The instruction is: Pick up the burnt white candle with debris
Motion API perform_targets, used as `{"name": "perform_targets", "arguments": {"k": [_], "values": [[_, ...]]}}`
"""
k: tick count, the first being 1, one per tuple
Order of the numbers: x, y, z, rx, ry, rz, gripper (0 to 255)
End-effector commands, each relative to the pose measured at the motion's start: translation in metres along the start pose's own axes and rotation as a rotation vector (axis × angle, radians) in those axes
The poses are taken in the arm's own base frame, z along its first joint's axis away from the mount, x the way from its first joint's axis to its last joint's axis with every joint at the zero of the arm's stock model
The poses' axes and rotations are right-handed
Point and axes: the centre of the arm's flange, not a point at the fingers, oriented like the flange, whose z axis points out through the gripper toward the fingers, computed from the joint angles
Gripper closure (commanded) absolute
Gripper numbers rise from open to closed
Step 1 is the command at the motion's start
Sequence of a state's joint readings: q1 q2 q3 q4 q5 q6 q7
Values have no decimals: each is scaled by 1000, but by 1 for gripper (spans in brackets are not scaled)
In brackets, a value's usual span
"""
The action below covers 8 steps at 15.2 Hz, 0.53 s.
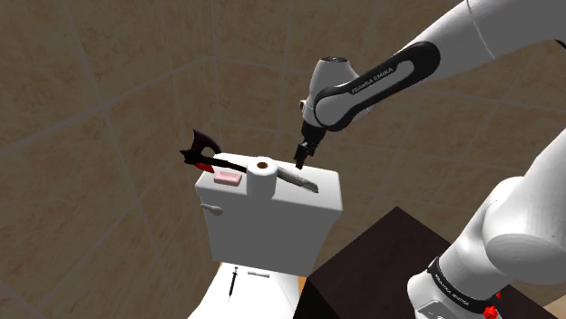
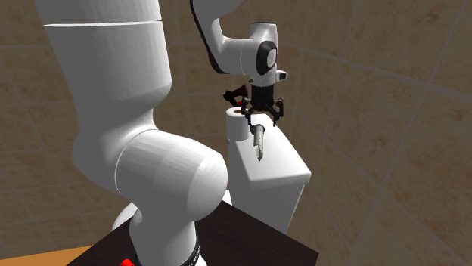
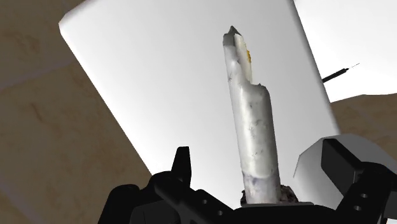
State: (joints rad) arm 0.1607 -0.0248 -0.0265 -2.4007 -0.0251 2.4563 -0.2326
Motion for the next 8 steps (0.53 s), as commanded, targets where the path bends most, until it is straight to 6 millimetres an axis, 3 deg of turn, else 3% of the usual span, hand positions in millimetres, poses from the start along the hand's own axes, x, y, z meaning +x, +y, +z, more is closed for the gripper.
{"name": "perform_targets", "arguments": {"k": [1, 3, 8], "values": [[15, -7, 23, 4, 7, -31, 0], [28, -12, 43, 9, 12, -59, 0], [26, -13, 70, 9, 12, -59, 0]]}}
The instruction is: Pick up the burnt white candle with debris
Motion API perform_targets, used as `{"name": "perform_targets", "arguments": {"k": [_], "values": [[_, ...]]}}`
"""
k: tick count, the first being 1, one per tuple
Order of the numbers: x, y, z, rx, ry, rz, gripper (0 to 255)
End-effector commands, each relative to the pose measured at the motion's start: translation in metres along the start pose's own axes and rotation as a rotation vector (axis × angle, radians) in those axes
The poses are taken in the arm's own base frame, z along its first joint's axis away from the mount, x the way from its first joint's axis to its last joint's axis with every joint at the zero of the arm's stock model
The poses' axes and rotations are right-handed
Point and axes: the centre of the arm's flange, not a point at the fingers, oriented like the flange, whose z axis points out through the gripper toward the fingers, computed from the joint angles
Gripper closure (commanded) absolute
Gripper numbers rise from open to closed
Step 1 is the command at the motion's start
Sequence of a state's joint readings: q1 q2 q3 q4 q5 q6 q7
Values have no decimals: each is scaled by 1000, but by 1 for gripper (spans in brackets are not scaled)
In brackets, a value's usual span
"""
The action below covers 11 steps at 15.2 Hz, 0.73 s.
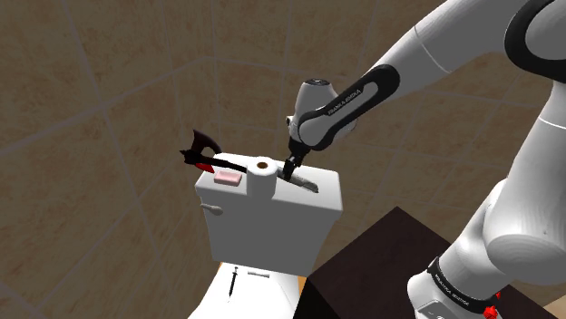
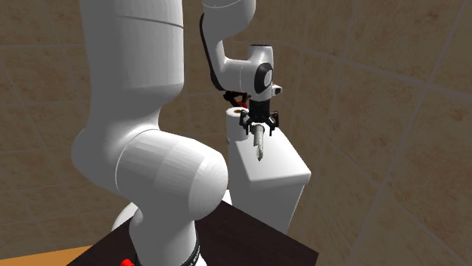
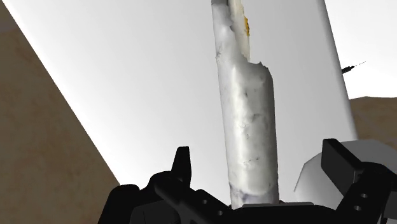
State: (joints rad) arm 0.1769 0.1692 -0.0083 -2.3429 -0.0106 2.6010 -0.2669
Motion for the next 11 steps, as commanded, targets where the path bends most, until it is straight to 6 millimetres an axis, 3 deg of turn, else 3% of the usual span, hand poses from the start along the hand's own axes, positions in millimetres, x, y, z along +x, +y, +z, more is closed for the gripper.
{"name": "perform_targets", "arguments": {"k": [1, 4, 5, 11], "values": [[-1, -1, 11, 0, 1, 0, 0], [-2, -1, 20, 0, 1, 0, 0], [-2, -1, 19, 0, 1, 0, 255], [-2, -1, 19, 0, 1, 0, 255]]}}
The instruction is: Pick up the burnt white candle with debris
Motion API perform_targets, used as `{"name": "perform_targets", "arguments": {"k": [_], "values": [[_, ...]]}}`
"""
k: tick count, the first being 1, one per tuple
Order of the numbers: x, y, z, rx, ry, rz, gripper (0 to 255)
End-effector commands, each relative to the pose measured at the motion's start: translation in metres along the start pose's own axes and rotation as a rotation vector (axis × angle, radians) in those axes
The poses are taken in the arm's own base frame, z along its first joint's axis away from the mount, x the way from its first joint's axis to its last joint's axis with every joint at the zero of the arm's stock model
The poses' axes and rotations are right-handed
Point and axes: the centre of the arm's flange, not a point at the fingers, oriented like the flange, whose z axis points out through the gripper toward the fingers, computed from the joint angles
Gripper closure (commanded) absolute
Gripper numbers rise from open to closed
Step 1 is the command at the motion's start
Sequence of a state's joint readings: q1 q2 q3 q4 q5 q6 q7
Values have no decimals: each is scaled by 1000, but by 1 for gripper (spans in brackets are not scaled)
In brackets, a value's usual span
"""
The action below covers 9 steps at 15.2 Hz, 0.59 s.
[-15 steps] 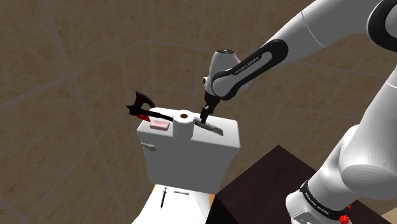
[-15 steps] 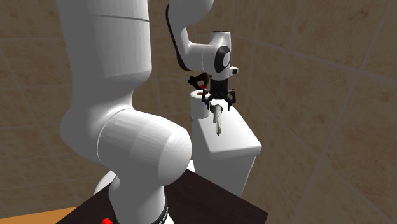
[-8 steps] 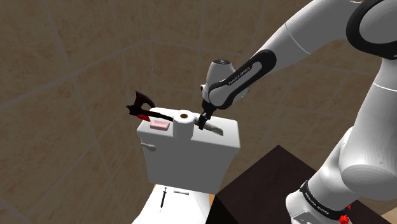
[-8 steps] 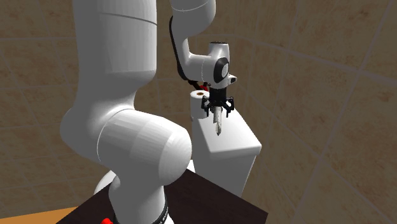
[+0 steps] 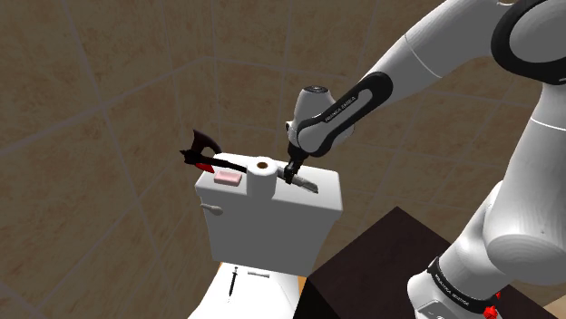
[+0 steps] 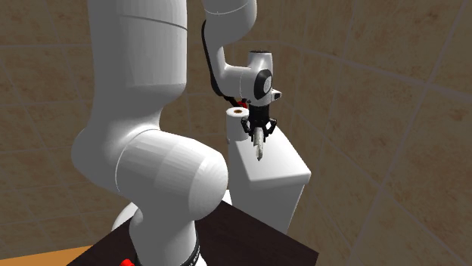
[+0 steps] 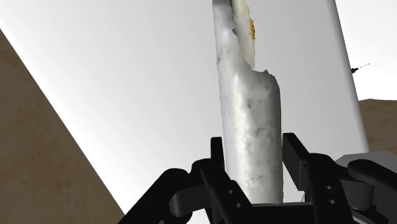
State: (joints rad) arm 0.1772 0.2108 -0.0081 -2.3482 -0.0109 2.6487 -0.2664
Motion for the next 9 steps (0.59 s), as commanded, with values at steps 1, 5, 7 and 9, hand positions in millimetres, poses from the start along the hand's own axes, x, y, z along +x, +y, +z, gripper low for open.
{"name": "perform_targets", "arguments": {"k": [1, 5, 7, 9], "values": [[0, 0, 0, 0, 0, 0, 255], [1, 0, -10, 0, 0, 0, 255], [2, 1, -20, 0, 0, 0, 255], [3, 1, -31, 0, 0, 0, 255]]}}
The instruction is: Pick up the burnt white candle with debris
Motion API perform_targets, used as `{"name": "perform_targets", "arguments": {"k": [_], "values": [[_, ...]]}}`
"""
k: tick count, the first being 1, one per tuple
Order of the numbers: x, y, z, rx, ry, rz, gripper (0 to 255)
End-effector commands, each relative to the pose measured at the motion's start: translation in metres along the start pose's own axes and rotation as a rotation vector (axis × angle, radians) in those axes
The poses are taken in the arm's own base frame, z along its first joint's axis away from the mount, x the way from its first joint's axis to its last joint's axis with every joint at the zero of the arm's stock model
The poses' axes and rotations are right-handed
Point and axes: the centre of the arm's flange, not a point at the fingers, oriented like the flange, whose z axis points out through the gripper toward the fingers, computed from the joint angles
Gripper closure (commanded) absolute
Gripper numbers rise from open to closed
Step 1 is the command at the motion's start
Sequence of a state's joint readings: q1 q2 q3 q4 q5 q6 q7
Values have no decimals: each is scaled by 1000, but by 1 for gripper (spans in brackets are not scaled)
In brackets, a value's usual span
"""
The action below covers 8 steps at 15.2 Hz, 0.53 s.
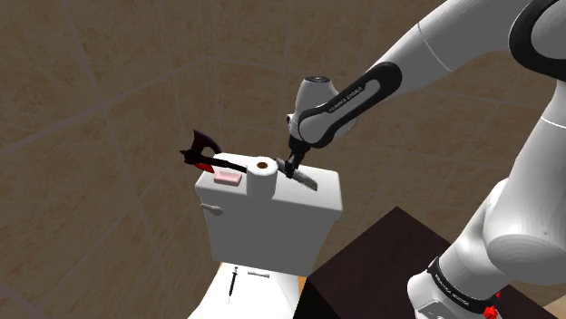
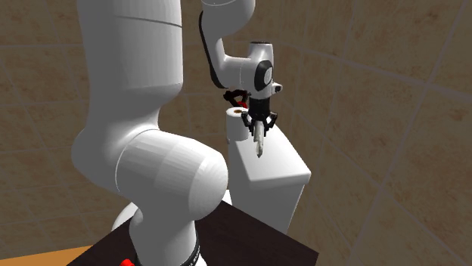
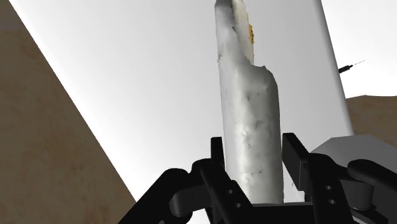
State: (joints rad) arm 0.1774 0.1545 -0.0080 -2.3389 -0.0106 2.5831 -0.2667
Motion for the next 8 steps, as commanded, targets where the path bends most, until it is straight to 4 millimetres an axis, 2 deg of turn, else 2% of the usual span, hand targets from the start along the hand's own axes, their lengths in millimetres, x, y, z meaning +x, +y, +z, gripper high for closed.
{"name": "perform_targets", "arguments": {"k": [1, 8], "values": [[0, 0, -10, 0, 0, 0, 255], [3, 2, -46, 0, 0, 0, 255]]}}
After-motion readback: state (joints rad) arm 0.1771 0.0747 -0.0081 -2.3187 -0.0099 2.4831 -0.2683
